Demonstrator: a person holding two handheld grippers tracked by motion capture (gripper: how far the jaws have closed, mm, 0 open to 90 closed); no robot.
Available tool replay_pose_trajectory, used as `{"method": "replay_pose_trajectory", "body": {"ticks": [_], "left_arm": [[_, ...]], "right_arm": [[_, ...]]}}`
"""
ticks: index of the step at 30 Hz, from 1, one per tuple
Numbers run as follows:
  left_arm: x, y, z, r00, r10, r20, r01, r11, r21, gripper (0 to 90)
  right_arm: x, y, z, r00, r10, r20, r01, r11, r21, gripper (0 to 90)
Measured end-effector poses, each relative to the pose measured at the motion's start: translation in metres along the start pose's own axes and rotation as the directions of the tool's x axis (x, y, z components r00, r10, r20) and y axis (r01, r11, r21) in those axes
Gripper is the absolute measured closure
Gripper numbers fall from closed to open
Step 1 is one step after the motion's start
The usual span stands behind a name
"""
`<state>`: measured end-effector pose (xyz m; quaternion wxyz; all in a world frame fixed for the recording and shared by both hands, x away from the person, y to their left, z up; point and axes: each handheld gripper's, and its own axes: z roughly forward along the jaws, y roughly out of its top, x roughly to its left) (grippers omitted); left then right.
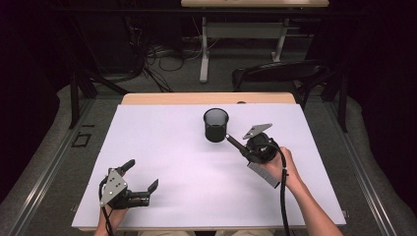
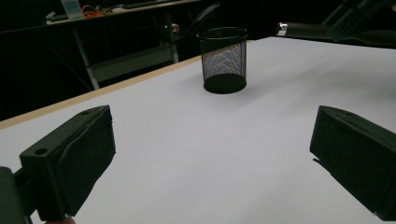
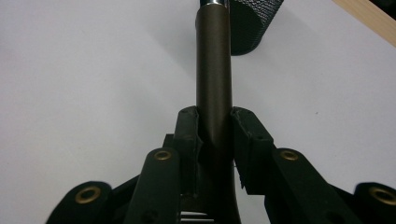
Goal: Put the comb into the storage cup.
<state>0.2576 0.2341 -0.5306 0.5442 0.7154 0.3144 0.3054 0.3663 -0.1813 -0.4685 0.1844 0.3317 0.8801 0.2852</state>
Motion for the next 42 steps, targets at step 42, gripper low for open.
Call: {"method": "replay_pose_trajectory", "body": {"ticks": [42], "left_arm": [[-0.001, -0.001, 0.002, 0.9998, 0.011, 0.018, -0.012, 0.9997, 0.022, 0.0]], "right_arm": [[0.026, 0.018, 0.015, 0.9696, -0.204, -0.136, 0.205, 0.979, -0.006, 72.9]]}}
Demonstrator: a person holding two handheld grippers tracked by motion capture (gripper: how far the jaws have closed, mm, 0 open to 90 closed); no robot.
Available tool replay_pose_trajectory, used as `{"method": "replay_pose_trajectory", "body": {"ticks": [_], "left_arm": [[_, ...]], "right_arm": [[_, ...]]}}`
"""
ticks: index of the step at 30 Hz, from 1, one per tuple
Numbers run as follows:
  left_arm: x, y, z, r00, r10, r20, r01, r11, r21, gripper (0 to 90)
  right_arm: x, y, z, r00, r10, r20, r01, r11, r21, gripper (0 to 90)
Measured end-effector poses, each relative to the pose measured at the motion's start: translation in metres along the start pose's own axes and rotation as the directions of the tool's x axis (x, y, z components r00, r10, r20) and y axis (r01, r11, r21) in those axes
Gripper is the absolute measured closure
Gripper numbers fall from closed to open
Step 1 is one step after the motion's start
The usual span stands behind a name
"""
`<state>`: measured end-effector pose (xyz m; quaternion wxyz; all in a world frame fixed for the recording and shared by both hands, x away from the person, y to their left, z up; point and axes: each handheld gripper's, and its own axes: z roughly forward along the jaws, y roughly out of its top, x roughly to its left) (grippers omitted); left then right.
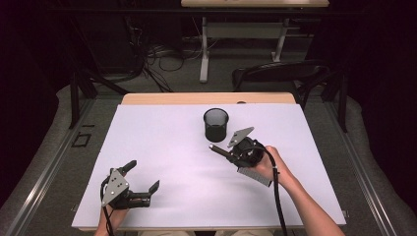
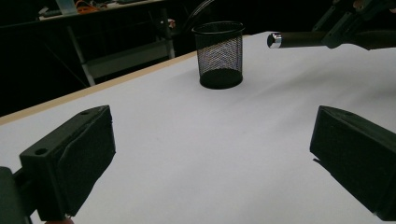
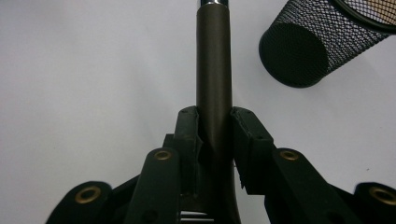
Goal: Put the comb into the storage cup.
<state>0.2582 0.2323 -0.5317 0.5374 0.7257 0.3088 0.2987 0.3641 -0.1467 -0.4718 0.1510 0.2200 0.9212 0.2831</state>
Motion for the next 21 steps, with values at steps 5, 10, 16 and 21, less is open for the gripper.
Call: {"method": "replay_pose_trajectory", "body": {"ticks": [5, 10, 16, 21], "left_arm": [[0.0001, -0.0001, 0.0001, 1.0, -0.002, 0.003, 0.002, 1.0, 0.001, 0.0], [-0.0009, 0.0, 0.0008, 0.9999, -0.001, 0.014, 0.001, 1.0, 0.006, 0.0], [-0.0014, -0.0005, 0.0019, 0.9998, -0.006, 0.021, 0.005, 0.9998, 0.019, 0.0], [-0.0022, -0.0007, 0.0034, 0.9993, 0.002, 0.036, -0.004, 0.9992, 0.04, 0.0]], "right_arm": [[0.0011, 0.0027, 0.0011, 0.9997, -0.02, -0.012, 0.02, 1.0, -0.003, 73.0], [0.0028, 0.0063, 0.0018, 0.9988, -0.041, -0.025, 0.041, 0.999, -0.002, 72.9], [0.0056, 0.009, 0.0024, 0.9966, -0.068, -0.047, 0.068, 0.998, 0.001, 73.0], [0.0061, 0.0096, 0.0035, 0.9935, -0.093, -0.066, 0.093, 0.996, -0.002, 72.9]]}}
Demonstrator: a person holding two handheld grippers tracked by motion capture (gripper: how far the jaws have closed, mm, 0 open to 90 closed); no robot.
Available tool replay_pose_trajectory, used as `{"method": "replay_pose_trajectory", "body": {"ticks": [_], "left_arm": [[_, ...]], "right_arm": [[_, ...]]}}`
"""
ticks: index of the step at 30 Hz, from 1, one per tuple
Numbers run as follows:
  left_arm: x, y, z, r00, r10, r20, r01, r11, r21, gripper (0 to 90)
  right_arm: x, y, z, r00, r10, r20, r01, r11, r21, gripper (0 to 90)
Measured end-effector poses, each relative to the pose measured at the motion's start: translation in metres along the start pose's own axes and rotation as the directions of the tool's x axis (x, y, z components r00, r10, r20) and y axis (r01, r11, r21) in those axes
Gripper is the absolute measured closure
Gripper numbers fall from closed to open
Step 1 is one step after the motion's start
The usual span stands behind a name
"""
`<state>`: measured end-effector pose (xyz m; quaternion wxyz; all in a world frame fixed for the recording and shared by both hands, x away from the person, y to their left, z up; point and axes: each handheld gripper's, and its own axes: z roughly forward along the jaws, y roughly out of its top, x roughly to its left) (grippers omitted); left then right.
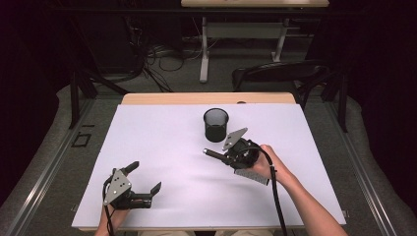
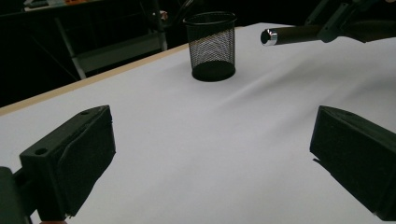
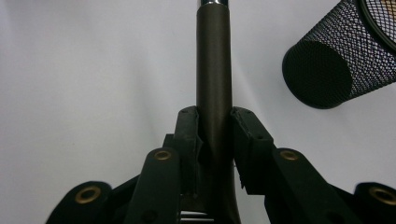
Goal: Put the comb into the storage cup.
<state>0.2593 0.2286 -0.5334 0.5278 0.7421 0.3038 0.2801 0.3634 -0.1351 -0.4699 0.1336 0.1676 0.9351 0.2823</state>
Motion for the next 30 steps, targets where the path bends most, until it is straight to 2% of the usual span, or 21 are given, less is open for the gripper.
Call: {"method": "replay_pose_trajectory", "body": {"ticks": [5, 14, 18, 21, 24, 26, 30], "left_arm": [[-0.001, 0.0, 0.002, 0.9999, 0.005, 0.012, -0.005, 0.9999, 0.016, 0.1], [0.002, 0.002, 0.006, 0.9977, -0.011, 0.067, 0.007, 0.9977, 0.068, 0.1], [0.001, 0.006, 0.008, 0.996, -0.007, 0.089, -0.001, 0.9955, 0.094, 0.0], [-0.002, 0.011, 0.011, 0.9935, 0.009, 0.114, -0.022, 0.993, 0.116, 0.0], [-0.005, 0.016, 0.015, 0.9873, 0.048, 0.151, -0.07, 0.9871, 0.144, 0.0], [-0.004, 0.021, 0.019, 0.9791, 0.06, 0.194, -0.094, 0.9816, 0.167, 0.0], [-0.003, 0.026, 0.028, 0.9686, 0.06, 0.241, -0.108, 0.9755, 0.192, 0.0]], "right_arm": [[0.001, 0.001, 0.001, 0.9997, -0.013, -0.019, 0.013, 1.0, -0.002, 72.9], [0.003, 0.003, 0.003, 0.9983, -0.044, -0.037, 0.044, 0.999, -0.003, 72.9], [0.004, 0.004, 0.005, 0.9976, -0.055, -0.043, 0.055, 0.998, 0.01, 72.9], [0.005, 0.005, 0.005, 0.9961, -0.074, -0.049, 0.074, 0.997, 0.012, 72.9], [0.006, 0.006, 0.005, 0.9941, -0.093, -0.055, 0.094, 0.995, 0.014, 73.0], [0.006, 0.007, 0.005, 0.9932, -0.101, -0.058, 0.102, 0.995, 0.013, 72.9], [0.006, 0.007, 0.004, 0.9918, -0.111, -0.063, 0.112, 0.994, 0.008, 72.9]]}}
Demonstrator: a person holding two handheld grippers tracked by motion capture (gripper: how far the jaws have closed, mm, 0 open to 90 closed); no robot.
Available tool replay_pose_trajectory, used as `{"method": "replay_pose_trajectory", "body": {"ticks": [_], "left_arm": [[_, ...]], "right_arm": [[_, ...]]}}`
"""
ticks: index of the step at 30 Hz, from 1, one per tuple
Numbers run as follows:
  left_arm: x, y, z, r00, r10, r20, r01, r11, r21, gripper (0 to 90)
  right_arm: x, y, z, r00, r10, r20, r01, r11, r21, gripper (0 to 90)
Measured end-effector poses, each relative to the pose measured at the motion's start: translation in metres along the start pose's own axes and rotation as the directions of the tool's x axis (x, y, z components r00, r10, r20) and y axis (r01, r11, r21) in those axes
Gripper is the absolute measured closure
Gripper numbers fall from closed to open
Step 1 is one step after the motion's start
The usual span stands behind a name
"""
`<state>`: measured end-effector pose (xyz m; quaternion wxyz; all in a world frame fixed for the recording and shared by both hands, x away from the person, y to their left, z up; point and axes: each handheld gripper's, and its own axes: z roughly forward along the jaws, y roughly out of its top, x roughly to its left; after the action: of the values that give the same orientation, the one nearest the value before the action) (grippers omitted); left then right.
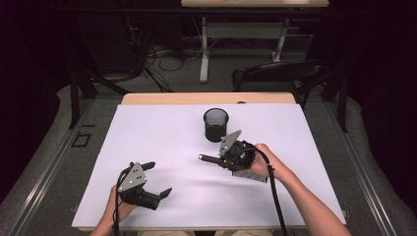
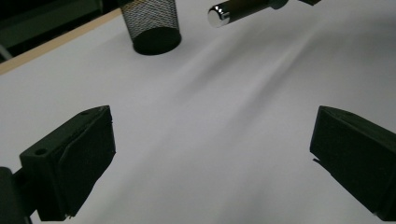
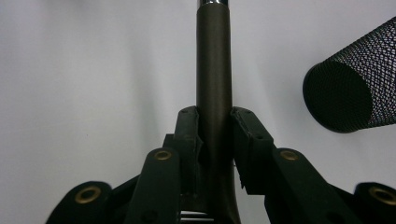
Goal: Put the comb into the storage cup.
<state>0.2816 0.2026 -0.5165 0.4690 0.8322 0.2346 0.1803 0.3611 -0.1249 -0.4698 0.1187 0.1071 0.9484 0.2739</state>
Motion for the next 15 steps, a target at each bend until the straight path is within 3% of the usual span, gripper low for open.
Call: {"method": "replay_pose_trajectory", "body": {"ticks": [11, 15], "left_arm": [[0.008, 0.027, 0.018, 0.995, 0.028, 0.096, -0.035, 0.997, 0.069, 0.0], [0.009, 0.035, 0.024, 0.9929, 0.041, 0.112, -0.053, 0.9936, 0.1, 0.0]], "right_arm": [[0.001, 0.002, -0.001, 0.9983, -0.054, -0.024, 0.054, 0.999, 0.002, 72.9], [0.001, 0.004, -0.002, 0.9979, -0.051, -0.04, 0.051, 0.999, -0.006, 72.9]]}}
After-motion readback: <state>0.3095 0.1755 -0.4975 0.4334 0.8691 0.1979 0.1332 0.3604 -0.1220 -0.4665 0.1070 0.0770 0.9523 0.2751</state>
